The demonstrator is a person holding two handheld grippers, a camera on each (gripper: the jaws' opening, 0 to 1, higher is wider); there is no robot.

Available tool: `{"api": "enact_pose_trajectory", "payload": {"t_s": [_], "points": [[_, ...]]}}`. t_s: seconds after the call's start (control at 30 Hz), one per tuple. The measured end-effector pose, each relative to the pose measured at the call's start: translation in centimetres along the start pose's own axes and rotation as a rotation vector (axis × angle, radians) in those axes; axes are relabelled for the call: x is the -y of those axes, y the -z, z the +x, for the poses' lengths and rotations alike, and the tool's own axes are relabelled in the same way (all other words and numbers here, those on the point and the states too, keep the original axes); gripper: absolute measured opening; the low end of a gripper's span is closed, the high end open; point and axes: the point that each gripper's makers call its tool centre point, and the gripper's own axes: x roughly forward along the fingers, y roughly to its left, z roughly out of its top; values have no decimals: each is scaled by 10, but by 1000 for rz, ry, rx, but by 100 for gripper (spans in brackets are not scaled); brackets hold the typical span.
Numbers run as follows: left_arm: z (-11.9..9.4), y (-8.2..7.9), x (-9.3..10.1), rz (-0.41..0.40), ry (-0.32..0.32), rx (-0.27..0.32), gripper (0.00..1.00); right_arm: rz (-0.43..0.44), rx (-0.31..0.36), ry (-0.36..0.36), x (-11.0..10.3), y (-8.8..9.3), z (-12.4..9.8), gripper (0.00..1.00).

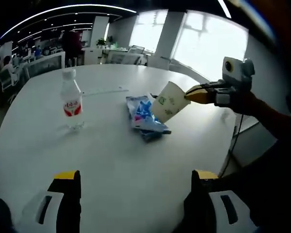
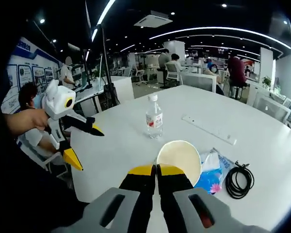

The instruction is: Arrange the tabletop items into an orderly group along one side of the table until the central work area is clear of visible clutter.

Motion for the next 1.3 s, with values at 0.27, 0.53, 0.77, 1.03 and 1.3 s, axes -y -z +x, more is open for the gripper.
{"api": "enact_pose_trajectory", "payload": {"t_s": [0.27,0.53,0.77,1.03,1.3], "points": [[-2,-4,0,-9,1,14,93,-102,-22,-15,4,-12,16,0],[-4,-3,-1,-5,0,11,93,-207,-58,-12,10,-10,33,0],[-6,-1,-2,-6,-3,7,92,-269,-71,-20,13,-15,47,0],[-6,-1,-1,-9,-2,16,93,-315,-67,-43,13,-25,66,0],[-9,1,-2,-11,-6,14,96,-388,-100,-65,10,-27,95,0]]}}
